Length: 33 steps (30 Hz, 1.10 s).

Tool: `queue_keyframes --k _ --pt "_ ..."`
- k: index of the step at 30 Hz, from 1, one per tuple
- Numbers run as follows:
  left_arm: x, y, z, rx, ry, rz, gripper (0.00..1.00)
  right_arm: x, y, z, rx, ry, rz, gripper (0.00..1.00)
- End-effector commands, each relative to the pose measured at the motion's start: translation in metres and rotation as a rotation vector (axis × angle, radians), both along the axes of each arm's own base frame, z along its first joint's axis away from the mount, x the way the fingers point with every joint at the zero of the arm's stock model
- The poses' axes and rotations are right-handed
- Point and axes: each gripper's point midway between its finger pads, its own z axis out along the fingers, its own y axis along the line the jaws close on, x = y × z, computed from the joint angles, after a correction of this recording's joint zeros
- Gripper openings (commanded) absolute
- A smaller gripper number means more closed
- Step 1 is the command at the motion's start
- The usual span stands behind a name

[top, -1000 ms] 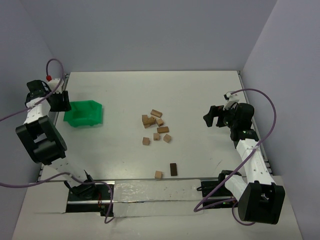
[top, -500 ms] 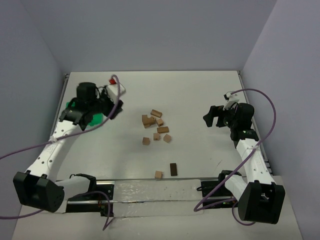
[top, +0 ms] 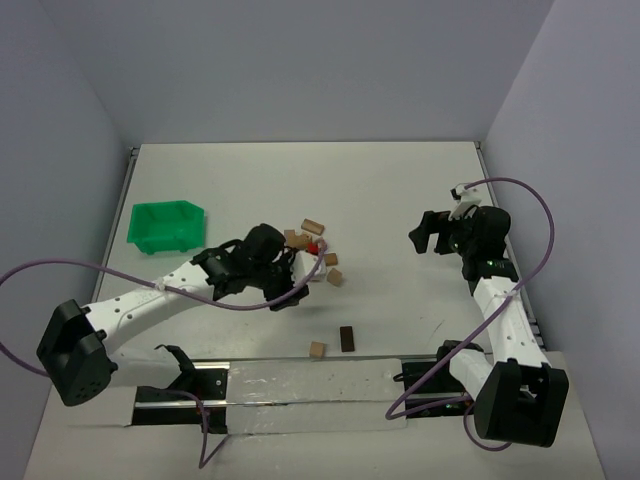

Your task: Build the wood block tower

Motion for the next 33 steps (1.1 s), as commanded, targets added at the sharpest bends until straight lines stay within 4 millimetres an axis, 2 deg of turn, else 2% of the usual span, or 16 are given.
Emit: queue_keyframes --k 1,7,15,33 --pt "-0.018 -0.018 -0.012 0.037 -0.044 -0.103 0.65 0.013 -0.006 0.020 -0.013 -0.046 -0.014 1.00" --pt "-0.050 -0.031 -0.037 0.102 -0.067 -0.235 0.65 0.014 -0.008 0.017 -0.022 -0.037 -0.019 1.00" --pt "-0.083 -0.045 -0.059 0.131 -0.038 -0.339 0.71 0.015 -0.009 0.013 -0.024 -0.025 -0.019 1.00" --pt "-0.117 -0.058 -0.079 0.161 0.003 -0.435 0.75 0.015 -0.010 0.013 -0.029 -0.025 -0.022 1.00"
